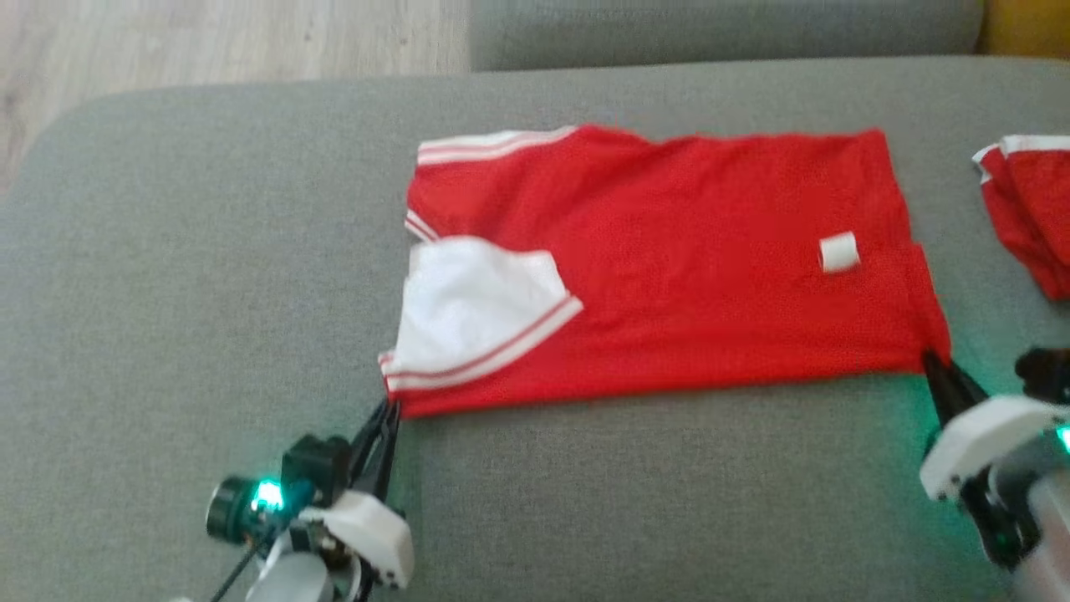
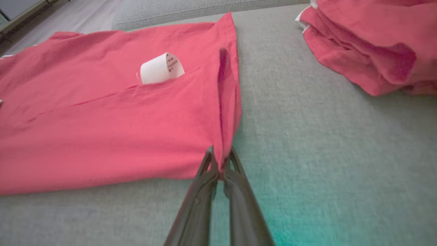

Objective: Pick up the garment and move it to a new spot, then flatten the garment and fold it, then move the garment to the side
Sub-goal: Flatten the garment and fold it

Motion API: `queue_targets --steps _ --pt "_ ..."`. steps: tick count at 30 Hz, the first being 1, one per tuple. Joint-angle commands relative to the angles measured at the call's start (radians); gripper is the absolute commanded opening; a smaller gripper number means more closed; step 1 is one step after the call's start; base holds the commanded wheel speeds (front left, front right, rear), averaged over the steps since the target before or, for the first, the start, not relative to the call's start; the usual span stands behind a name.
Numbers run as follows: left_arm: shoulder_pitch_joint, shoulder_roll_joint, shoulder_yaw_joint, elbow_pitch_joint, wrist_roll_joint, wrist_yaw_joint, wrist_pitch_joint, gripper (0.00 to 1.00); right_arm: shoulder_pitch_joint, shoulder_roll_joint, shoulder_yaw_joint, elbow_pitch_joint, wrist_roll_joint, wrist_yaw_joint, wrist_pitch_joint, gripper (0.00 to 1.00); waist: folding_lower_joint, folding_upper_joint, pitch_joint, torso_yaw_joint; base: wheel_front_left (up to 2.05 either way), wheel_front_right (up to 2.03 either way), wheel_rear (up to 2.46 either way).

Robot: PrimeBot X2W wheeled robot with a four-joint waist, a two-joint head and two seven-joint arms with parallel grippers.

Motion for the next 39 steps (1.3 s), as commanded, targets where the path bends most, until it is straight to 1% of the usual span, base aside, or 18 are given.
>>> queue_targets --steps 1,5,9,16,19,23,24,25,27,30,33,36,39 --pt "0.018 0.032 0.029 -0.050 -0.013 0.005 0.004 0.00 0.050 -0.042 0.002 -0.035 0.011 0.007 -0.001 0.00 0.0001 -0.0001 -0.030 0.002 0.00 0.00 0.00" --pt "0.115 0.048 0.021 -0.123 -0.029 0.014 0.040 0.00 0.148 -0.063 -0.016 -0.080 0.020 0.007 0.022 0.00 0.0001 -0.0001 -0.072 0.001 0.00 0.00 0.00" --pt "0.220 0.066 0.015 -0.205 -0.048 0.031 0.085 0.00 0.253 -0.064 -0.054 -0.148 0.021 0.007 0.036 0.00 0.0001 -0.0001 -0.103 -0.001 0.00 0.00 0.00" --pt "0.351 0.090 0.000 -0.346 -0.068 0.058 0.152 0.00 0.384 -0.028 -0.155 -0.268 -0.012 0.007 0.075 0.00 0.0001 -0.0001 -0.112 -0.007 0.00 0.00 0.00" --pt "0.372 0.097 -0.004 -0.385 -0.071 0.067 0.175 0.00 0.410 -0.008 -0.186 -0.309 -0.032 0.007 0.102 0.00 0.0001 -0.0001 -0.110 -0.009 0.00 0.00 0.00" --pt "0.372 0.102 -0.010 -0.403 -0.071 0.071 0.199 0.00 0.425 0.009 -0.212 -0.343 -0.049 0.007 0.127 0.00 0.0001 -0.0001 -0.108 -0.008 0.00 0.00 0.00" --pt "0.371 0.102 -0.012 -0.409 -0.071 0.072 0.207 0.00 0.430 0.014 -0.222 -0.354 -0.055 0.007 0.135 0.35 0.0001 -0.0001 -0.107 -0.007 0.00 0.00 0.00" --pt "0.367 0.104 -0.014 -0.416 -0.070 0.073 0.215 0.00 0.434 0.019 -0.236 -0.364 -0.063 0.007 0.137 1.00 0.0001 -0.0001 -0.106 -0.006 0.00 0.00 0.00" --pt "0.354 0.107 -0.018 -0.431 -0.068 0.072 0.229 1.00 0.440 0.030 -0.261 -0.386 -0.078 0.007 0.143 1.00 0.0001 -0.0001 -0.103 -0.004 0.00 0.00 0.00" --pt "0.315 0.122 -0.014 -0.476 -0.067 0.061 0.251 1.00 0.445 0.044 -0.283 -0.433 -0.091 0.007 0.158 1.00 0.0001 -0.0001 -0.089 -0.009 0.00 0.00 0.00" --pt "0.227 0.152 0.008 -0.546 -0.060 0.046 0.278 1.00 0.442 0.056 -0.302 -0.488 -0.101 0.007 0.171 1.00 0.0001 -0.0001 -0.060 -0.016 0.00 0.00 0.00" --pt "0.088 0.190 0.037 -0.591 -0.051 0.018 0.323 1.00 0.426 0.064 -0.308 -0.539 -0.108 0.007 0.186 1.00 0.0001 -0.0001 -0.018 -0.031 0.00 0.00 0.00" --pt "-0.074 0.218 0.062 -0.580 -0.055 -0.024 0.373 1.00 0.403 0.071 -0.297 -0.587 -0.118 0.007 0.204 1.00 0.0001 -0.0001 0.027 -0.055 0.00 0.00 0.00"
